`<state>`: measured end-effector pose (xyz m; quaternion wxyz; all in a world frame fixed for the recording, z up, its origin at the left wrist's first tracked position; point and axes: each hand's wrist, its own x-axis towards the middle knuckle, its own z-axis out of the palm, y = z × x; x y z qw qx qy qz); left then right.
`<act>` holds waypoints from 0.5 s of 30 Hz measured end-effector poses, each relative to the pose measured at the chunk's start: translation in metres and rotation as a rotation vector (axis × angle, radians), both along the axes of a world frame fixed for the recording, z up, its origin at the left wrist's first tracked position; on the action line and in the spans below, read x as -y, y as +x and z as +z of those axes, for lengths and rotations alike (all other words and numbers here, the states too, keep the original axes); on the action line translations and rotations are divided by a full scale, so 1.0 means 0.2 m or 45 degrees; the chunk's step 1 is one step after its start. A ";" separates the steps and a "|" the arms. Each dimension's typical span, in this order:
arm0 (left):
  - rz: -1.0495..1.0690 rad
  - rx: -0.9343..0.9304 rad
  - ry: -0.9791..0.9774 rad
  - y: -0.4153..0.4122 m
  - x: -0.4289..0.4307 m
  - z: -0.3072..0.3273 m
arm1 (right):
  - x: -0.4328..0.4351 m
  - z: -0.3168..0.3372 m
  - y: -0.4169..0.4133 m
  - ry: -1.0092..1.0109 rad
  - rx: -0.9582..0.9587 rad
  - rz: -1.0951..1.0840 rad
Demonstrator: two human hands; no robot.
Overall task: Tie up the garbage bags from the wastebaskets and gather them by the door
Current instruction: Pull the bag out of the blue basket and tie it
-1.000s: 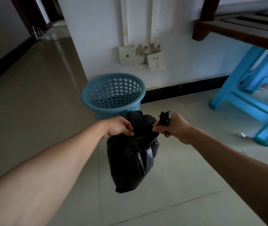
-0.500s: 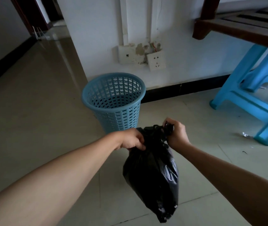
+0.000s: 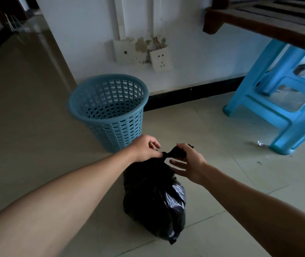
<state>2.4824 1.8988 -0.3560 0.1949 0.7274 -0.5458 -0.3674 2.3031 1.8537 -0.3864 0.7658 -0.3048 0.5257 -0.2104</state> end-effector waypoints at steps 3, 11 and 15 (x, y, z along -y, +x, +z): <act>-0.070 0.147 0.030 -0.05 0.02 -0.07 | -0.02 -0.01 0.00 -0.006 -0.099 -0.070; -0.133 0.497 0.021 -0.07 0.01 -0.15 | -0.03 -0.05 -0.01 -0.104 -0.238 -0.096; -0.007 0.351 0.040 -0.05 0.02 -0.14 | -0.02 -0.04 0.02 -0.064 -0.188 -0.105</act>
